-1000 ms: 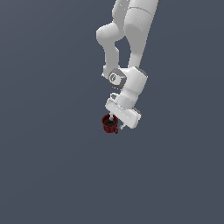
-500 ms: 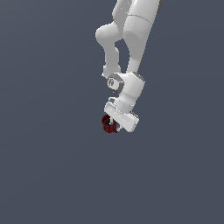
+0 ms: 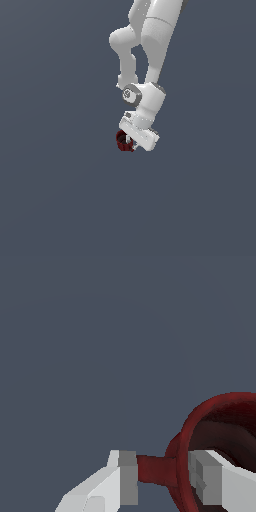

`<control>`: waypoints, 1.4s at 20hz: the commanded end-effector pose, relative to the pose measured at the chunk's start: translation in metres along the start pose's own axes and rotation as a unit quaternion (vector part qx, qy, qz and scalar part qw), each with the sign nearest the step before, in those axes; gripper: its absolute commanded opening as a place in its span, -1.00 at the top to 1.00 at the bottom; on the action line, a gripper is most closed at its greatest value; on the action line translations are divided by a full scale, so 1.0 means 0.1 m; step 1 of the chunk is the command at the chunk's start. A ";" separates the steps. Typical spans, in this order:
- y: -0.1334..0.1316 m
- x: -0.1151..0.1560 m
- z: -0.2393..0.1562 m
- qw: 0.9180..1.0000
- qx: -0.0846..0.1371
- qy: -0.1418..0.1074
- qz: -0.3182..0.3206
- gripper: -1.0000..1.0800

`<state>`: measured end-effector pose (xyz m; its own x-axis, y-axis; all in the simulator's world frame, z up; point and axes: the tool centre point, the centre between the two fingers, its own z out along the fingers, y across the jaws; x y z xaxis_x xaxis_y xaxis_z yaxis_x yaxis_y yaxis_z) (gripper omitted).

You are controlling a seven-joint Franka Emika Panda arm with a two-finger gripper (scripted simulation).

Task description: Pick up the object and move it to a goal position.

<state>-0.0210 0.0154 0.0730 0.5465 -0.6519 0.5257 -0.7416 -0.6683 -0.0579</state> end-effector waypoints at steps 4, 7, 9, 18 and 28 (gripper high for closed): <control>-0.02 0.04 -0.01 1.000 0.000 0.000 0.000 1.00; -0.07 0.12 -0.03 1.000 0.000 0.000 0.000 1.00; -0.12 0.19 -0.05 1.000 0.000 0.000 0.000 1.00; -0.47 0.73 -0.20 1.000 0.000 0.000 0.001 1.00; -0.95 1.41 -0.38 1.000 0.000 -0.002 0.001 1.00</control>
<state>0.1019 0.0009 0.1755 0.5472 -0.6536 0.5229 -0.7430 -0.6670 -0.0563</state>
